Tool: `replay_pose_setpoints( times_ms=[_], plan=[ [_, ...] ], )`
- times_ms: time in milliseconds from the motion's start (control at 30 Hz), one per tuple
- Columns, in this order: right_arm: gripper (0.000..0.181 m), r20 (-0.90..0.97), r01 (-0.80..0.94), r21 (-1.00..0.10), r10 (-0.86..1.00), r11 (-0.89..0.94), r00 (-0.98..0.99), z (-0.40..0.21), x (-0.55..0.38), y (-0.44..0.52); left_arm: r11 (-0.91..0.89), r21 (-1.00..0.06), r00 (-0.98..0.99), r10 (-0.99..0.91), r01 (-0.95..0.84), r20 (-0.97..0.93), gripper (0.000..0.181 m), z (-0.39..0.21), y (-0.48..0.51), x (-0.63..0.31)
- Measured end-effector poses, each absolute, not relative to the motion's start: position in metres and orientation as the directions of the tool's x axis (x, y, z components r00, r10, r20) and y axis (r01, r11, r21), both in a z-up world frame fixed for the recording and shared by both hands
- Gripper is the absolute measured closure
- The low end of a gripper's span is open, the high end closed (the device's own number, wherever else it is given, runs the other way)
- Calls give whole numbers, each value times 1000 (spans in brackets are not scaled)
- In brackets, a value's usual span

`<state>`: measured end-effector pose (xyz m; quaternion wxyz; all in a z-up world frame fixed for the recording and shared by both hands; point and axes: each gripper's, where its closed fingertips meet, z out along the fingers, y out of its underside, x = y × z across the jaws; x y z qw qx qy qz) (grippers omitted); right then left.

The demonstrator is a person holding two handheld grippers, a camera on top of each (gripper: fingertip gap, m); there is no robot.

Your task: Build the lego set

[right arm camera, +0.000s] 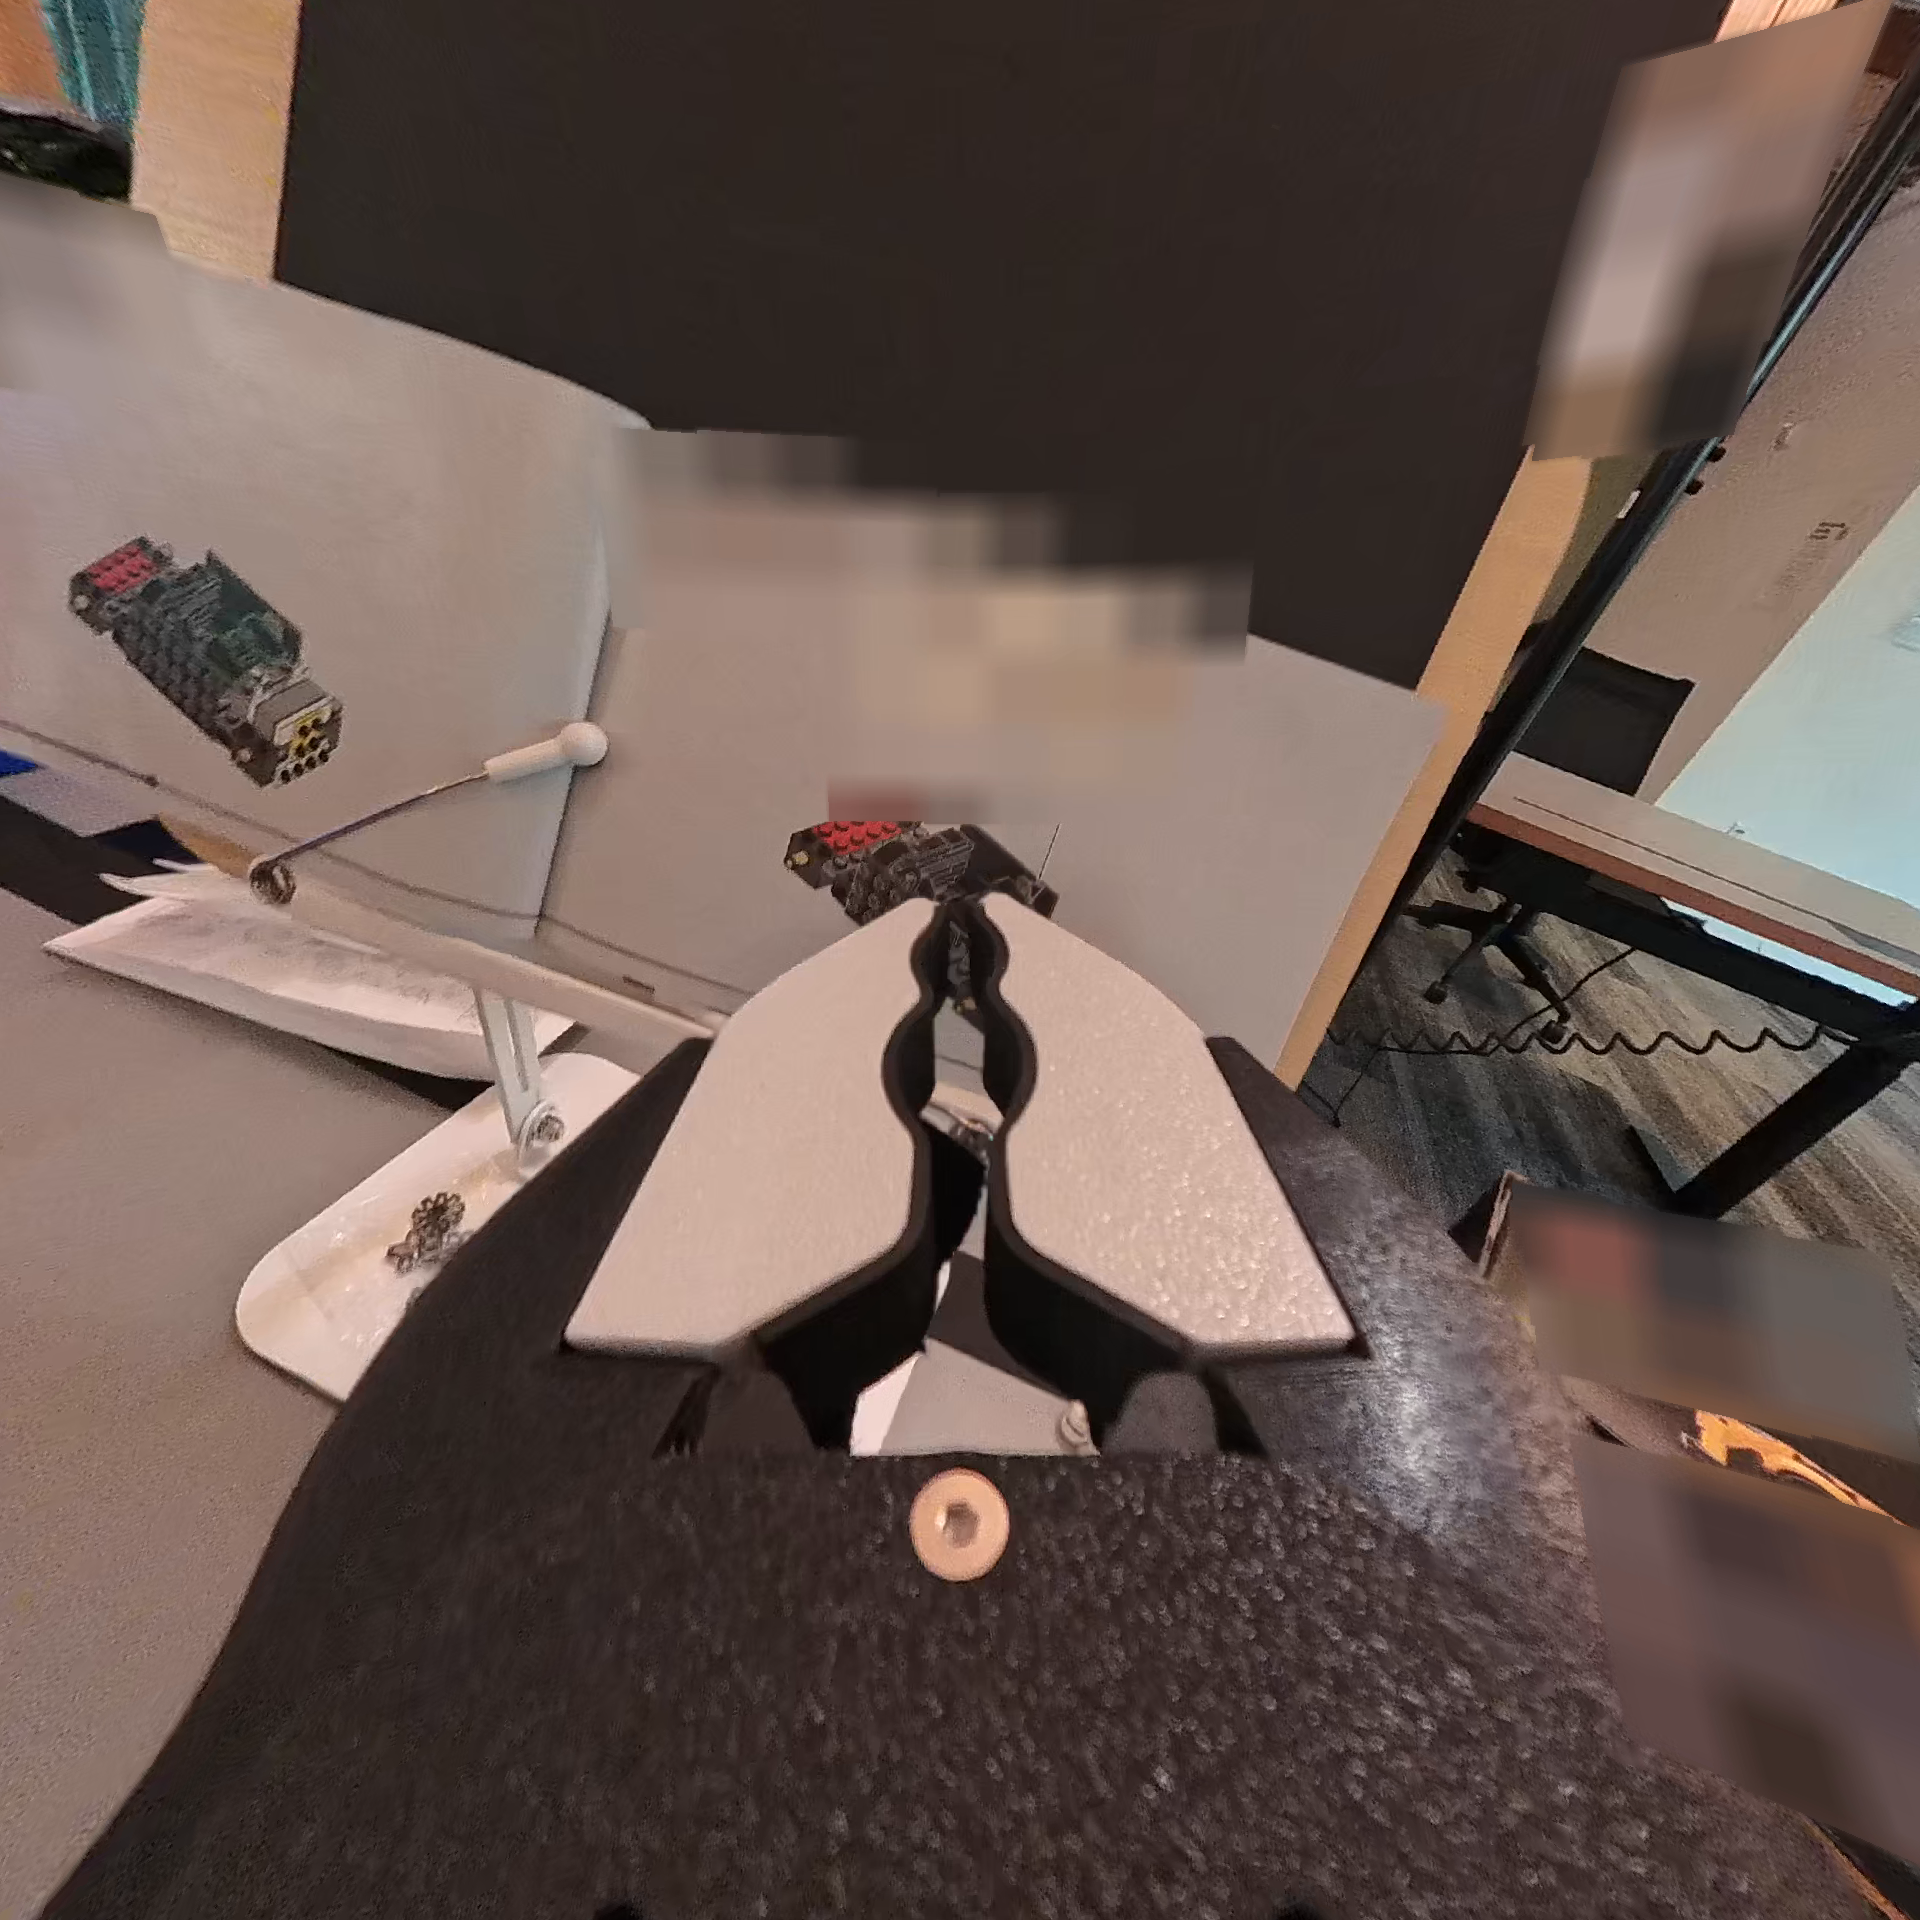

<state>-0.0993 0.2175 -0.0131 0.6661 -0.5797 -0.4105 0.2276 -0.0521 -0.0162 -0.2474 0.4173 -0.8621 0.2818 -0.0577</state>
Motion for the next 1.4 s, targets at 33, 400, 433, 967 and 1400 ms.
replay_pose_setpoints(
  times_ms=[33, 400, 433, 967, 1400],
  plan=[
    [178, 289, 178, -957, 780, 228, 554, -15, -98, 216, -493, -752, 835, -534, -437, -135, 125, -247, -16, -52],
    [174, 268, 264, -954, 789, 139, 553, -64, -82, 233, -512, -751, 837, -539, -417, -96, 125, -249, -18, -52],
    [175, 270, 270, -953, 788, 137, 553, -66, -83, 234, -513, -751, 837, -539, -416, -95, 125, -249, -18, -52],
    [115, 283, 233, -955, 800, 184, 528, -45, -86, 264, -449, -730, 729, -678, -515, -97, 122, -250, -12, -39],
    [72, 491, 245, -871, 749, 425, 445, -11, -114, 268, -247, -923, 838, -532, -295, -125, 118, -155, 17, -67]
  ],
)
